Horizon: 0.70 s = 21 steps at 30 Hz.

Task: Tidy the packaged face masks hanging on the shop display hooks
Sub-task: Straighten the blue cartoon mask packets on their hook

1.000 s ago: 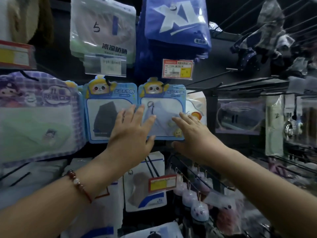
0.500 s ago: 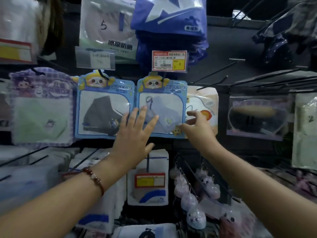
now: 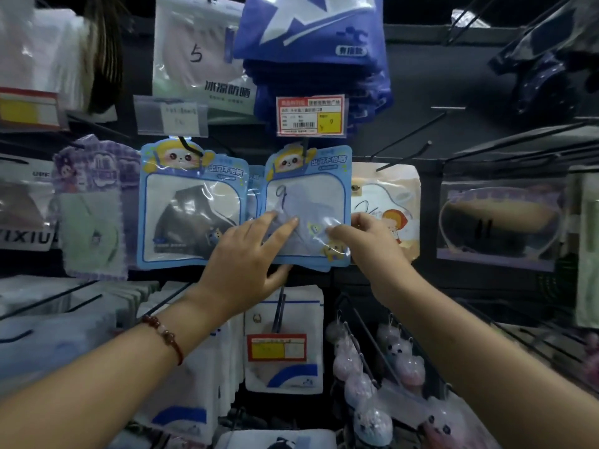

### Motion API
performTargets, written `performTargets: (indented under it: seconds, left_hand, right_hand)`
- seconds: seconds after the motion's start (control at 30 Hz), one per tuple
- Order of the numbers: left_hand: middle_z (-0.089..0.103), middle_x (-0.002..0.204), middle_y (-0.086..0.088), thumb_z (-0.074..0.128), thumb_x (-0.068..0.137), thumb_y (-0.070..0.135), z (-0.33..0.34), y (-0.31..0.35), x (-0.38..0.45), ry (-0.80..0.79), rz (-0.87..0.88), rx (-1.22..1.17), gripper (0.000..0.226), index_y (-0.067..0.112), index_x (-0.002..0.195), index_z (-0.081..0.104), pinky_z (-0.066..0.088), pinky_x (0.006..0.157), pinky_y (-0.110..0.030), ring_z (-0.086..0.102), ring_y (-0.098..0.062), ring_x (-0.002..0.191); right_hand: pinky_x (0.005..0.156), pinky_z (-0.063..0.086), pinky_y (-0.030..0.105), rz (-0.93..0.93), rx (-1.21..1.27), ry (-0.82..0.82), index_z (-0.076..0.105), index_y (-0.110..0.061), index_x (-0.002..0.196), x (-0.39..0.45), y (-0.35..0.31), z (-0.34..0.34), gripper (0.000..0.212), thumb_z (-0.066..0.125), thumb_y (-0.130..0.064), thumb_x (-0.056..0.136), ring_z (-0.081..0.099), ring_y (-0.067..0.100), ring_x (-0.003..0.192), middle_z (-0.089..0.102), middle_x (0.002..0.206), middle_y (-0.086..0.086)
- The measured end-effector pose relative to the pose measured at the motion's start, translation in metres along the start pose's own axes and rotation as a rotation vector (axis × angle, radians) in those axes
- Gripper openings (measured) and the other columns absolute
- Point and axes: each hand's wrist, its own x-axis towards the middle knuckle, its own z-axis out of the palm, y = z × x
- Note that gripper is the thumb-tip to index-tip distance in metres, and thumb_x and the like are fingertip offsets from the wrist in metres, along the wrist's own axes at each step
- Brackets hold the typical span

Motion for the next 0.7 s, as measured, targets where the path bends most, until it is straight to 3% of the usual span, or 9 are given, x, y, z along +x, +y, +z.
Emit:
performTargets:
  seconds: [0.1,0.23,0.4,0.5,0.6,0.7]
  left_hand:
    - [0.050,0.144,-0.016,0.047,0.092,0.050,-0.005,0.006,-0.003,0.000,-0.017,-0.063,0.069,0.016,0.152,0.038,0.048,0.098,-0.047,0.054,-0.032,0.124]
    - [0.042,0.150,-0.010,0.046,0.094,0.055,-0.020,0.007,-0.007,-0.015,-0.041,-0.192,0.071,0.022,0.155,0.031,0.044,0.106,-0.045,0.045,-0.027,0.134]
    - [0.018,0.158,0.019,0.038,0.086,0.076,-0.045,0.007,-0.007,-0.049,-0.264,-0.760,0.064,0.055,0.146,0.030,0.025,0.108,-0.025,0.019,0.001,0.145]
    - [0.039,0.150,0.020,0.048,0.091,0.069,-0.063,0.013,0.006,0.061,-0.565,-1.188,0.060,0.047,0.145,0.038,0.036,0.108,-0.020,0.040,0.010,0.133]
    - [0.069,0.123,0.005,0.066,0.085,0.042,-0.074,0.016,0.017,0.076,-0.849,-1.582,0.065,0.034,0.145,0.043,0.054,0.095,-0.035,0.069,-0.008,0.105]
    - [0.074,0.115,-0.006,0.071,0.083,0.025,-0.086,0.013,0.019,-0.016,-0.974,-1.825,0.061,0.015,0.141,0.052,0.061,0.081,-0.038,0.073,-0.022,0.099]
  right_hand:
    - [0.066,0.058,0.027,-0.003,0.081,-0.049,0.065,-0.017,0.108,-0.005,-0.013,0.006,0.023,0.071,-0.022,0.087,0.072,0.016,0.080,0.074,0.095,0.002]
    - [0.071,0.062,0.038,-0.106,-0.009,-0.053,0.069,-0.023,0.103,-0.013,-0.029,0.007,0.015,0.069,-0.021,0.088,0.072,0.018,0.081,0.075,0.091,0.001]
    - [0.073,0.061,0.040,-0.077,0.048,-0.078,0.069,-0.021,0.100,-0.021,-0.050,0.001,0.013,0.070,-0.018,0.087,0.073,0.021,0.082,0.076,0.089,0.001]
    - [0.076,0.061,0.042,-0.053,0.156,-0.151,0.068,-0.016,0.105,-0.030,-0.063,-0.005,0.018,0.068,-0.012,0.088,0.073,0.028,0.087,0.076,0.096,0.007]
    - [0.076,0.061,0.039,-0.023,0.199,-0.177,0.068,-0.013,0.108,-0.041,-0.073,-0.013,0.021,0.068,-0.009,0.087,0.073,0.031,0.089,0.076,0.097,0.010]
    - [0.071,0.060,0.033,-0.042,0.184,-0.169,0.070,-0.012,0.104,-0.052,-0.079,-0.021,0.019,0.067,-0.008,0.086,0.073,0.028,0.082,0.076,0.091,0.010]
